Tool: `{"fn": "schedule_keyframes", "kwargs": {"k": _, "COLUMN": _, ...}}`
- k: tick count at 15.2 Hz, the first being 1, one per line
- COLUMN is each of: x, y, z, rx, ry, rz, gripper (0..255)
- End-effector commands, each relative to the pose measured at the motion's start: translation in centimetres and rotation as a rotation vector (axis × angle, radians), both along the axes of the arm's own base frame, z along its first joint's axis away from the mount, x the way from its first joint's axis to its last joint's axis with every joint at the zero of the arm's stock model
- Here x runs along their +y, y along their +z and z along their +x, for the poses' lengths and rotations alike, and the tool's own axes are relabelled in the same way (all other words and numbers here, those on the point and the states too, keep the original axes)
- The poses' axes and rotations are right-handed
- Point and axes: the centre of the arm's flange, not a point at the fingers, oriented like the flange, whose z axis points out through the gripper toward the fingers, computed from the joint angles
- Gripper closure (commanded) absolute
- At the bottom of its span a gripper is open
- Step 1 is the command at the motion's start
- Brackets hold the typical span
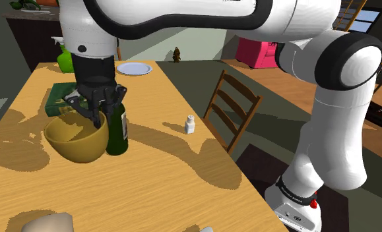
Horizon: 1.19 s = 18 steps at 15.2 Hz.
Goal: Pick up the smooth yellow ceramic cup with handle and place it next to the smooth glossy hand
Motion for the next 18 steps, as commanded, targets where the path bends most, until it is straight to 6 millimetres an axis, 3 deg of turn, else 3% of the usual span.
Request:
{"fn": "schedule_keyframes", "kwargs": {"k": 1, "x": 2.3, "y": -0.1, "z": -0.6, "rx": -0.001, "ry": -0.002, "rz": 0.001, "gripper": 255}}
{"fn": "schedule_keyframes", "kwargs": {"k": 18, "x": 2.3, "y": -9.1, "z": -0.6, "rx": -0.001, "ry": -0.002, "rz": 0.001, "gripper": 255}}
